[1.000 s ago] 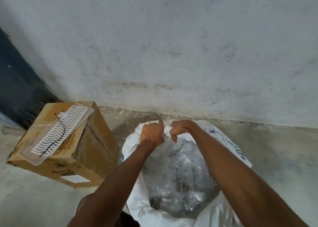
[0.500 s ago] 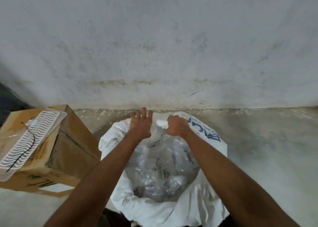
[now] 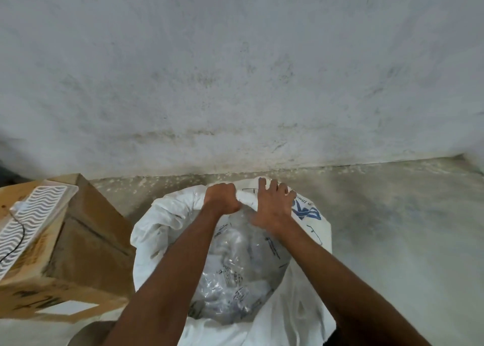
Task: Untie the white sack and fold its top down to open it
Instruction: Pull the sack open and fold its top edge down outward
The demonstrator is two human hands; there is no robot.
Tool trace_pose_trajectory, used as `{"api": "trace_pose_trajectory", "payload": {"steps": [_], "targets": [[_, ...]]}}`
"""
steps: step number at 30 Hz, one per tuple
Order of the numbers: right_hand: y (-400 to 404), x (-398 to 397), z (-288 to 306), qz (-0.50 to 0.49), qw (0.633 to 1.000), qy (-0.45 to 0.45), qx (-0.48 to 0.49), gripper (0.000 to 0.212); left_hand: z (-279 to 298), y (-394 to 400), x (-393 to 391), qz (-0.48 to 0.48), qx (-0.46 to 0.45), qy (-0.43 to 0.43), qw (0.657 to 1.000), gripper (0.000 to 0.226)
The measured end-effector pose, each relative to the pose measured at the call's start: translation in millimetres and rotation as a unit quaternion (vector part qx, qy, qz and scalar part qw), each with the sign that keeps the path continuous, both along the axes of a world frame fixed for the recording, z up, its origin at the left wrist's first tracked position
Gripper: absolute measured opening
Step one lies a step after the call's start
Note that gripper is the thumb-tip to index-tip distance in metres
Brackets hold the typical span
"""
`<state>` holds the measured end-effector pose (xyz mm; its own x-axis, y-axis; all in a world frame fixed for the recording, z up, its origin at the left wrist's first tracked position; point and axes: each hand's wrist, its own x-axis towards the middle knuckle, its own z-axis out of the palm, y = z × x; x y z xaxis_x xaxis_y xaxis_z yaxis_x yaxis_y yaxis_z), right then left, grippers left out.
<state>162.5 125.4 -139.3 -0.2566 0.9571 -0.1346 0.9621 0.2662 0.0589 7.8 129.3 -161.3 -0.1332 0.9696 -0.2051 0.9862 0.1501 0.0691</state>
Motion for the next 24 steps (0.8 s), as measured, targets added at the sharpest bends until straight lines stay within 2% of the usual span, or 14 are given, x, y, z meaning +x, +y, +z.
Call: {"api": "trace_pose_trajectory", "payload": {"steps": [3, 5, 7, 9, 12, 14, 16, 17, 18, 19, 21, 22, 23, 24], "targets": [[-11.2, 19.1, -6.4, -0.082, 0.996, 0.01, -0.016, 0.075, 4.5, 9.1, 0.6, -0.003, -0.099, -0.033, 0.995, 0.064], [-6.6, 35.9, -4.1, -0.084, 0.99, 0.091, -0.073, 0.06, 6.2, 12.3, 4.1, -0.013, -0.117, -0.04, 0.992, 0.07], [-2.3, 42.7, 3.4, -0.105, 0.971, 0.172, -0.129, 0.053, 7.9, 7.9, 10.3, -0.035, -0.066, -0.011, 0.997, 0.086], [10.8, 42.2, 15.7, -0.13, 0.947, 0.221, -0.195, 0.049, 11.3, -0.3, 19.9, -0.114, 0.049, 0.04, 0.991, 0.099], [37.8, 45.8, 27.4, -0.147, 0.884, 0.29, -0.335, 0.042, 13.4, -6.8, 44.0, -0.266, 0.174, -0.012, 0.948, 0.092], [65.5, 55.1, -4.0, -0.136, 0.872, 0.298, -0.364, 0.029, 14.0, -5.5, 61.1, -0.271, 0.183, -0.074, 0.942, 0.08], [65.1, 59.9, -18.5, -0.151, 0.862, 0.288, -0.39, 0.047, 18.0, -1.1, 73.6, -0.245, 0.169, -0.087, 0.951, 0.064], [53.7, 69.5, -29.1, -0.157, 0.877, 0.273, -0.364, 0.047, 19.4, 2.4, 77.8, -0.247, 0.153, -0.064, 0.955, 0.059], [45.0, 70.2, -22.2, -0.16, 0.912, 0.218, -0.308, 0.032, 19.3, 6.7, 80.8, -0.258, 0.133, -0.029, 0.957, 0.057], [35.0, 68.4, -4.5, -0.148, 0.923, 0.202, -0.292, 0.028, 19.0, 10.6, 82.6, -0.267, 0.111, 0.004, 0.957, 0.056], [28.1, 64.9, 26.2, -0.125, 0.913, 0.259, -0.29, 0.067, 16.0, 15.8, 84.0, -0.254, 0.075, 0.042, 0.963, 0.056], [15.0, 70.9, 34.7, -0.125, 0.916, 0.254, -0.282, 0.088, 13.2, 18.2, 83.6, -0.236, 0.067, 0.045, 0.968, 0.053], [2.1, 79.8, 39.2, -0.123, 0.93, 0.228, -0.26, 0.101, 10.4, 20.4, 83.3, -0.217, 0.055, 0.044, 0.974, 0.048], [-12.4, 73.8, 33.7, -0.142, 0.945, 0.196, -0.219, 0.103, 8.8, 22.7, 82.9, -0.199, 0.047, 0.037, 0.978, 0.045]]}}
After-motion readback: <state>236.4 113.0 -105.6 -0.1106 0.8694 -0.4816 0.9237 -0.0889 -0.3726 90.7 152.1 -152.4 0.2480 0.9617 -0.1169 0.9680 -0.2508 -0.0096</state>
